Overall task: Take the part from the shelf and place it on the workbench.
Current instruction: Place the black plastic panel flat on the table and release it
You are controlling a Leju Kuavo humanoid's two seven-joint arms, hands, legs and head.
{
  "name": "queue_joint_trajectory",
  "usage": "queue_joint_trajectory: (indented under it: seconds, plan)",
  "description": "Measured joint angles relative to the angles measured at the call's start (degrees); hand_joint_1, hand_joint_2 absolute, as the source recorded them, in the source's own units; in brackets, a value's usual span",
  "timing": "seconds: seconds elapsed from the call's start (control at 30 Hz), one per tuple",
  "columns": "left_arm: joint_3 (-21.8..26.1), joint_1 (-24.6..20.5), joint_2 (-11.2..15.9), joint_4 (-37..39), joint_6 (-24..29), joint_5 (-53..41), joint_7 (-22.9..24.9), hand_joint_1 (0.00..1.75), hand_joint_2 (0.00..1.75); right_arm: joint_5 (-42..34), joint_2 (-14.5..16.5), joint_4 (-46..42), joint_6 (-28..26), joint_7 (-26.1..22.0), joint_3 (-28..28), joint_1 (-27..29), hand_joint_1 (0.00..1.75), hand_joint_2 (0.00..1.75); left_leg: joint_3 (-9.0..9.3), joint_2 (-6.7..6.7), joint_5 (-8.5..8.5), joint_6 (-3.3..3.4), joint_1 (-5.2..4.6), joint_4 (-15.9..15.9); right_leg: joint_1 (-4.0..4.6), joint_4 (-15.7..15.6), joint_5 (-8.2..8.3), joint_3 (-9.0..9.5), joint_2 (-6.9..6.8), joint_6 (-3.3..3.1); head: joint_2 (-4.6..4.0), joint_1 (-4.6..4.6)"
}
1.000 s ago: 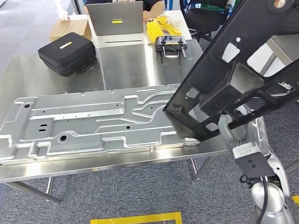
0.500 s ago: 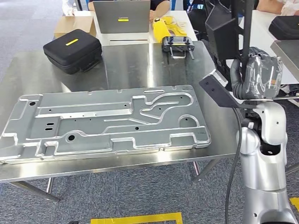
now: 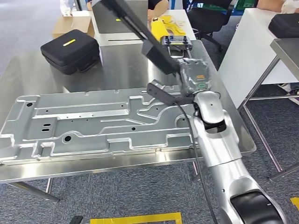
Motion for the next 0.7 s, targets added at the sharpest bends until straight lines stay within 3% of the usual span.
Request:
queue_joint_trajectory:
  seconds: [0.37, 0.7]
  plan:
    - [0.01, -1.36, -0.44, 0.00, -0.33, -1.56, 0.73, 0.00, 1.75, 2.38, 6.61, 21.02, 0.00, -1.28, 7.91, -6.49, 1.75, 1.75, 0.00, 0.00, 0.02, -0.03, 0.03, -0.02, 0.01, 0.01, -0.04, -0.01, -0.02, -0.03, 0.00, 0.00]
    - [0.15, -1.30, -0.63, 0.00, -1.49, -1.70, 0.38, 0.00, 1.75, 2.67, 7.62, 32.96, 2.78, -1.62, 11.28, -11.29, 1.75, 1.75, 0.09, 0.00, 0.02, -0.03, -0.01, -0.02, -0.01, 0.00, -0.04, 0.09, -0.04, -0.03, 0.01, 0.00]
